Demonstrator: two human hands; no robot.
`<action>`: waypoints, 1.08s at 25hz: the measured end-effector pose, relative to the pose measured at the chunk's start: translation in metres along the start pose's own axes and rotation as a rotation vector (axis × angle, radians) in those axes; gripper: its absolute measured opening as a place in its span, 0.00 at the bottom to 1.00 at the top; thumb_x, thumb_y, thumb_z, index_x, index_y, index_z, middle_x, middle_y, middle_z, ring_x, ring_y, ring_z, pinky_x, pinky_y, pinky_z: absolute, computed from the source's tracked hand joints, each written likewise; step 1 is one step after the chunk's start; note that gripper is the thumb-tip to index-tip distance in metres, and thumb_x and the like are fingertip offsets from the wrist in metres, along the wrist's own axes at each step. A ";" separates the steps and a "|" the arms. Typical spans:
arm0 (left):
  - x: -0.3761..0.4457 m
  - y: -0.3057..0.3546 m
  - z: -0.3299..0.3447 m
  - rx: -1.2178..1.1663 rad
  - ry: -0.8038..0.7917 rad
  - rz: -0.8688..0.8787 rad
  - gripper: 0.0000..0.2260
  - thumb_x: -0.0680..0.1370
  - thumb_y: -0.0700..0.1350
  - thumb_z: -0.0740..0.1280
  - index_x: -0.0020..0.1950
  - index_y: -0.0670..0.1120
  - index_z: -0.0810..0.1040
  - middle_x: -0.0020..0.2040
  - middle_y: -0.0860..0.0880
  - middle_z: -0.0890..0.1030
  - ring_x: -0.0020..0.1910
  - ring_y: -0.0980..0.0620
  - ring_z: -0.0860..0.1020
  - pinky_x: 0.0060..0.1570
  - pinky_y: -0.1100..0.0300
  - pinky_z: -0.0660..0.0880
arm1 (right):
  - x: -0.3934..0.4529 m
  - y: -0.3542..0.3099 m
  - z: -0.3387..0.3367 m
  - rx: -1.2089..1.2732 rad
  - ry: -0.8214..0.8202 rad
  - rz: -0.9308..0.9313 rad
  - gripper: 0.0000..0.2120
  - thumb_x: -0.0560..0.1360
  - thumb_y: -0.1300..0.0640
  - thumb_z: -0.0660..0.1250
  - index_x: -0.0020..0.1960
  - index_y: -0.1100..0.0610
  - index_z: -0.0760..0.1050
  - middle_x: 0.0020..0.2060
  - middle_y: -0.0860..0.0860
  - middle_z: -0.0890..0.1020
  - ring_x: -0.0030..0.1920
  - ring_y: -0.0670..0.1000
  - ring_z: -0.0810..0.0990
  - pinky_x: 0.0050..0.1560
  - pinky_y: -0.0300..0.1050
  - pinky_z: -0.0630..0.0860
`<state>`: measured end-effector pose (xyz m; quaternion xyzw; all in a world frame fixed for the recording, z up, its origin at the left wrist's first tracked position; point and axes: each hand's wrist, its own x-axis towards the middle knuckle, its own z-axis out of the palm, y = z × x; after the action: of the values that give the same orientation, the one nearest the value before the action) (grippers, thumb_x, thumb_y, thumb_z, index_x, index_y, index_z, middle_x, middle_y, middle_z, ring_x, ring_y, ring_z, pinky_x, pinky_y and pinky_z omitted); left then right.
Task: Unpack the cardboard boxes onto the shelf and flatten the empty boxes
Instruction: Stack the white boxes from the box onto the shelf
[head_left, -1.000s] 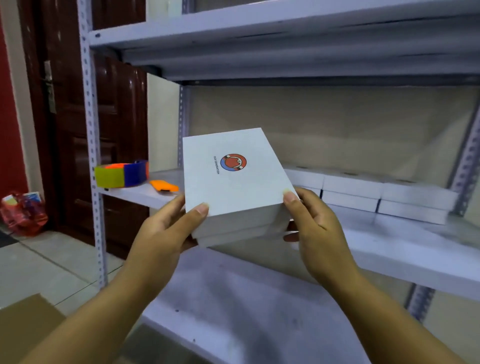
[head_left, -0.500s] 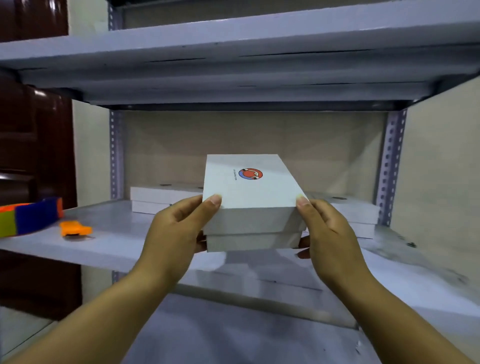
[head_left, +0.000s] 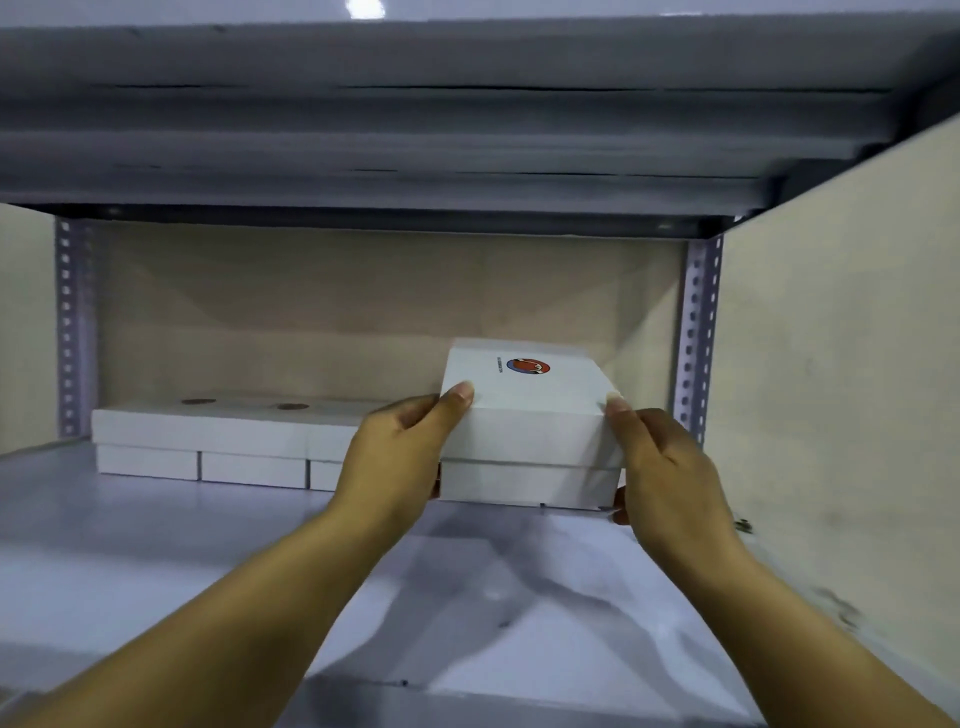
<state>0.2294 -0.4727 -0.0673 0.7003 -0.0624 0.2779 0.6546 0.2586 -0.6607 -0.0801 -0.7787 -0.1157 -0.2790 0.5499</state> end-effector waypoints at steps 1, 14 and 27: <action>0.008 -0.002 0.009 0.036 -0.004 -0.012 0.17 0.75 0.59 0.65 0.40 0.46 0.80 0.42 0.42 0.81 0.41 0.37 0.79 0.47 0.50 0.79 | 0.007 0.004 -0.003 -0.018 0.015 -0.001 0.23 0.77 0.34 0.53 0.44 0.51 0.74 0.40 0.48 0.78 0.42 0.56 0.80 0.48 0.62 0.78; 0.056 -0.046 0.085 0.157 -0.155 0.109 0.06 0.79 0.48 0.65 0.54 0.56 0.78 0.50 0.62 0.80 0.54 0.56 0.78 0.59 0.53 0.75 | 0.049 0.050 -0.014 -0.195 0.135 -0.051 0.18 0.80 0.45 0.57 0.65 0.53 0.69 0.58 0.52 0.78 0.56 0.54 0.76 0.55 0.52 0.74; 0.065 -0.074 0.114 0.668 -0.017 0.417 0.34 0.78 0.30 0.60 0.78 0.52 0.52 0.77 0.51 0.55 0.73 0.51 0.62 0.66 0.66 0.61 | 0.060 0.064 -0.014 -0.783 -0.152 -0.088 0.43 0.80 0.60 0.60 0.76 0.49 0.27 0.76 0.54 0.34 0.76 0.61 0.52 0.72 0.51 0.59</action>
<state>0.3525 -0.5531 -0.1005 0.8494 -0.1147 0.4040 0.3196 0.3342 -0.7053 -0.0942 -0.9421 -0.0744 -0.2669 0.1890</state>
